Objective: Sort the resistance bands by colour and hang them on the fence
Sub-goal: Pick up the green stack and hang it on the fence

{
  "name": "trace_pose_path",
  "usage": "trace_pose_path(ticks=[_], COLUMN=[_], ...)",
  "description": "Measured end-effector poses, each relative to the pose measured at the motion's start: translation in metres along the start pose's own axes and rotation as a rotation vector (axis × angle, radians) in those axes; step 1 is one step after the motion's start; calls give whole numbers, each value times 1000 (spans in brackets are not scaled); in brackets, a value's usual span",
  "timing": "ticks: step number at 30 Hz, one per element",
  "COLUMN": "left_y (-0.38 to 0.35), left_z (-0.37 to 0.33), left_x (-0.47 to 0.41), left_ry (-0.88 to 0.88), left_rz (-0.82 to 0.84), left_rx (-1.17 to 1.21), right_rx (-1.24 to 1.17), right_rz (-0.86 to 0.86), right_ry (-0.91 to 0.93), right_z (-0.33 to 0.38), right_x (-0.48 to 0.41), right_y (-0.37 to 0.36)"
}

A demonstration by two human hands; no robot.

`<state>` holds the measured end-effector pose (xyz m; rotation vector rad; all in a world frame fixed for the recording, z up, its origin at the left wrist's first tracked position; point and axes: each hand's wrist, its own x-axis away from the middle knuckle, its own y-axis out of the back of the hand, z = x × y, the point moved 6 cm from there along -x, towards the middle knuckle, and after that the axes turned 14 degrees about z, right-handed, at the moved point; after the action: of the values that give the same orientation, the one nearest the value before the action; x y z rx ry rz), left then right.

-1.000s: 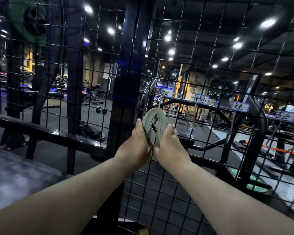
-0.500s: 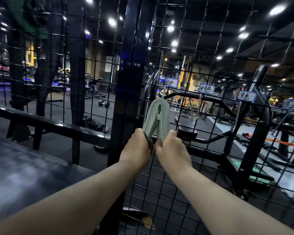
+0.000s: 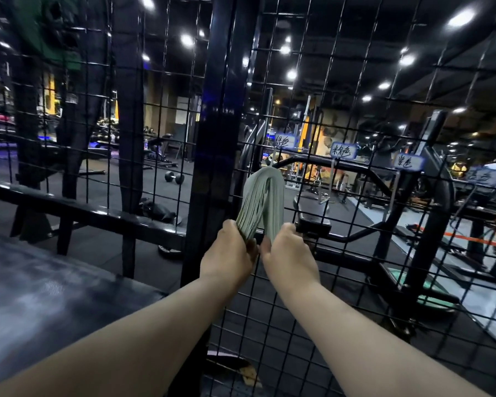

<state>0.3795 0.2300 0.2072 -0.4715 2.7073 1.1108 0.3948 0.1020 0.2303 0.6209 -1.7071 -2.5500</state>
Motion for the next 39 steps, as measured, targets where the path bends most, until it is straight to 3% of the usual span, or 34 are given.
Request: trace_pose_path(ticks=[16, 28, 33, 39], left_y=[-4, 0, -19, -35], left_z=[22, 35, 45, 49], left_x=[27, 108, 169, 242], left_ry=[259, 229, 202, 101], left_rz=[209, 347, 475, 645], left_rx=[-211, -171, -97, -64], right_rx=[-66, 27, 52, 27], right_rz=[113, 274, 407, 735], right_ry=[-79, -106, -104, -177], right_z=[-3, -4, -14, -27], right_x=[31, 114, 173, 251], right_y=[11, 2, -20, -45])
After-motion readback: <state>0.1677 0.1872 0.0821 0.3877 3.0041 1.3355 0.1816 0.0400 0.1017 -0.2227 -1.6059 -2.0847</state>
